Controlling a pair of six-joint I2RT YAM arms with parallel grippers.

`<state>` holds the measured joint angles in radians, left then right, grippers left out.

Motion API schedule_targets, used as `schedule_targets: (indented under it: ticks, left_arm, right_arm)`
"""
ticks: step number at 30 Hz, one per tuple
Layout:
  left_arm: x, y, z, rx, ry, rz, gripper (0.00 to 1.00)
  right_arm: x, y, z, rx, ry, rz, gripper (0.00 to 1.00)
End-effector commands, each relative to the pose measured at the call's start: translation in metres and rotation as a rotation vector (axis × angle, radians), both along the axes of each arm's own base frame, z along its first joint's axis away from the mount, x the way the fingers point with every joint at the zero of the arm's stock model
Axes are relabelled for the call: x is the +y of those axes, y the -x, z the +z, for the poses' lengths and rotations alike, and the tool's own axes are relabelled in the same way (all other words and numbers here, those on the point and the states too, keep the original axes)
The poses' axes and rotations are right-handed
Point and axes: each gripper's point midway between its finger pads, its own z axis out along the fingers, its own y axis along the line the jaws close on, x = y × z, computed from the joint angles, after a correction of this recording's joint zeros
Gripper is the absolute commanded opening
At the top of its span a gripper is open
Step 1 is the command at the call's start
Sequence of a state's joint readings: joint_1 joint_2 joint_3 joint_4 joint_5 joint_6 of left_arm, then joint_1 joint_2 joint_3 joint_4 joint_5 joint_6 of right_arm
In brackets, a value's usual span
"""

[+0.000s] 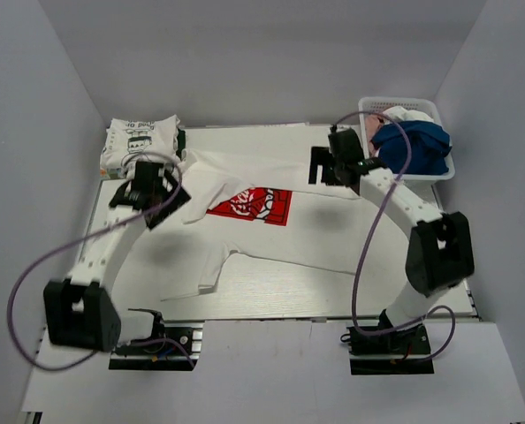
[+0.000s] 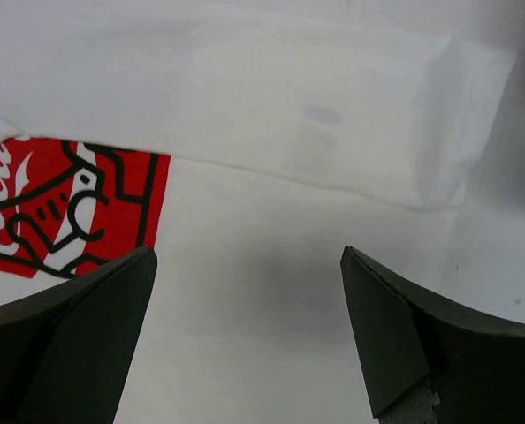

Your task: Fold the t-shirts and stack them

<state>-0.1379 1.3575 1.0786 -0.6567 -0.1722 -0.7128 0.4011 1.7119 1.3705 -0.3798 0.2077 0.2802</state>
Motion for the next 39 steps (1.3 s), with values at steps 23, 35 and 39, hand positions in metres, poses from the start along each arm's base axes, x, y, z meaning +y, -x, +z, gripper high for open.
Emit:
schedule_targets:
  ticks: [23,35,39]
  left_arm:
    - [0.004,0.197,-0.147,0.463,0.216,0.429,0.24]
    - [0.002,0.128,-0.102,0.188,0.155,0.184,0.0]
    - [-0.004,0.105,-0.077,0.087,0.159,0.106,0.0]
  right_arm:
    - [-0.061,0.153,-0.07,0.279,-0.121,-0.249,0.9]
    - [-0.064,0.24,-0.112,0.538,-0.124,-0.231,0.84]
    - [-0.067,0.234,-0.131,0.559,-0.089,-0.265,0.83]
